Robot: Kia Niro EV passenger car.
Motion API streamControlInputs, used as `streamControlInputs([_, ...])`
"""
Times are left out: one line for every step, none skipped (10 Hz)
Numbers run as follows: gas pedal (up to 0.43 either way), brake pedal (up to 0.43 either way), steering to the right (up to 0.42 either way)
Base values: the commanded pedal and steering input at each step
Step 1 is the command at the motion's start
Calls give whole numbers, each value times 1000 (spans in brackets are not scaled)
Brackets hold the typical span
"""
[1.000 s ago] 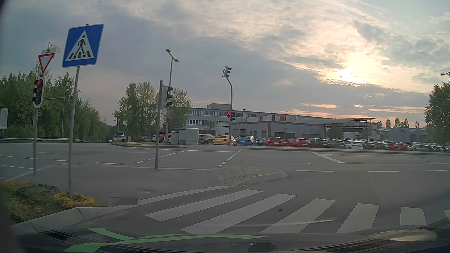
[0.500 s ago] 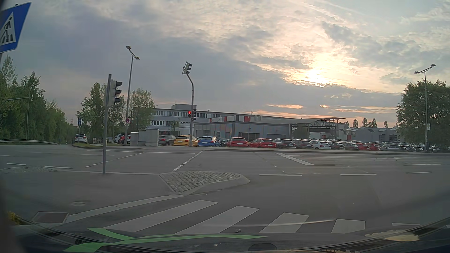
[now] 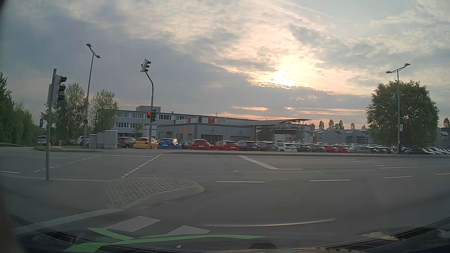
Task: Follow the waypoints while adhering to traffic rules and regulations
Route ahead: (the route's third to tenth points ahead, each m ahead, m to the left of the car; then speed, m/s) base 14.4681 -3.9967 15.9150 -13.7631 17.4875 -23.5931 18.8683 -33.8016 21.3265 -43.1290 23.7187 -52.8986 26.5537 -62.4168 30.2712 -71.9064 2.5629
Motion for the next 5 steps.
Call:
streamControlInputs([28, 0, 421])
streamControlInputs([28, 0, 429])
streamControlInputs([28, 0, 439])
streamControlInputs([28, 0, 445])
streamControlInputs([28, 0, 449])
